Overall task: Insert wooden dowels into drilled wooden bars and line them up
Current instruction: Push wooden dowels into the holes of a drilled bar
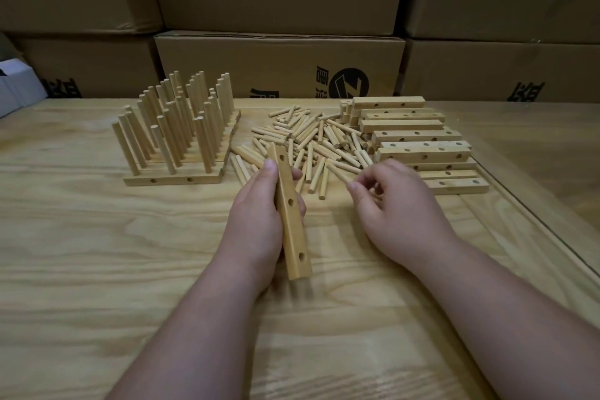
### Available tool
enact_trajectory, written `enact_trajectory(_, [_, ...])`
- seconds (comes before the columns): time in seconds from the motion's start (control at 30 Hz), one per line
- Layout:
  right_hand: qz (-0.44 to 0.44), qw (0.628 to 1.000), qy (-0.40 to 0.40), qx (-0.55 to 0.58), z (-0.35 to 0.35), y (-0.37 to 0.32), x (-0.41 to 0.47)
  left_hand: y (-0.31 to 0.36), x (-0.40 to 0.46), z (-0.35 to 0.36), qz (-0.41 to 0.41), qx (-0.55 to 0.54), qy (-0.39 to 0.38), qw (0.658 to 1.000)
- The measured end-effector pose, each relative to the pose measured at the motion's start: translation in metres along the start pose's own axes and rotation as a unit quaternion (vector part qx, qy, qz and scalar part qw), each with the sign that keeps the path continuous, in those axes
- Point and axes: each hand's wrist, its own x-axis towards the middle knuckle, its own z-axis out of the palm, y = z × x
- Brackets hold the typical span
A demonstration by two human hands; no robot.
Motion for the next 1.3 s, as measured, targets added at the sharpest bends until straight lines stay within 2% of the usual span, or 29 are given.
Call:
enact_trajectory(0.13, [-0.069,0.983,-0.032,0.170,0.0039,-0.0094,-0.0074,0.0019,-0.0009,-0.0006,-0.003,0.046,-0.017,0.999])
enact_trajectory(0.23, [-0.114,0.972,0.016,0.204,0.0037,-0.0107,-0.0078,0.0032,-0.0007,0.0012,-0.031,0.008,-0.013,0.999])
enact_trajectory(0.3, [-0.120,0.968,0.032,0.216,0.0030,-0.0104,-0.0070,0.0034,-0.0007,0.0018,-0.029,0.026,-0.013,0.999])
enact_trajectory(0.5, [-0.124,0.969,0.022,0.214,0.0049,-0.0098,-0.0071,0.0039,-0.0006,0.0019,-0.018,0.103,-0.021,0.994])
enact_trajectory(0.73, [-0.132,0.971,0.035,0.194,0.0043,-0.0104,-0.0083,0.0034,-0.0004,0.0000,-0.029,0.109,-0.010,0.994])
enact_trajectory(1.0, [-0.122,0.967,0.087,0.204,0.0051,-0.0076,-0.0069,0.0045,-0.0022,0.0034,-0.016,0.130,-0.026,0.991])
enact_trajectory(1.3, [-0.157,0.971,0.082,0.162,0.0026,-0.0022,-0.0018,0.0081,-0.0072,0.0059,0.002,0.144,-0.031,0.989])
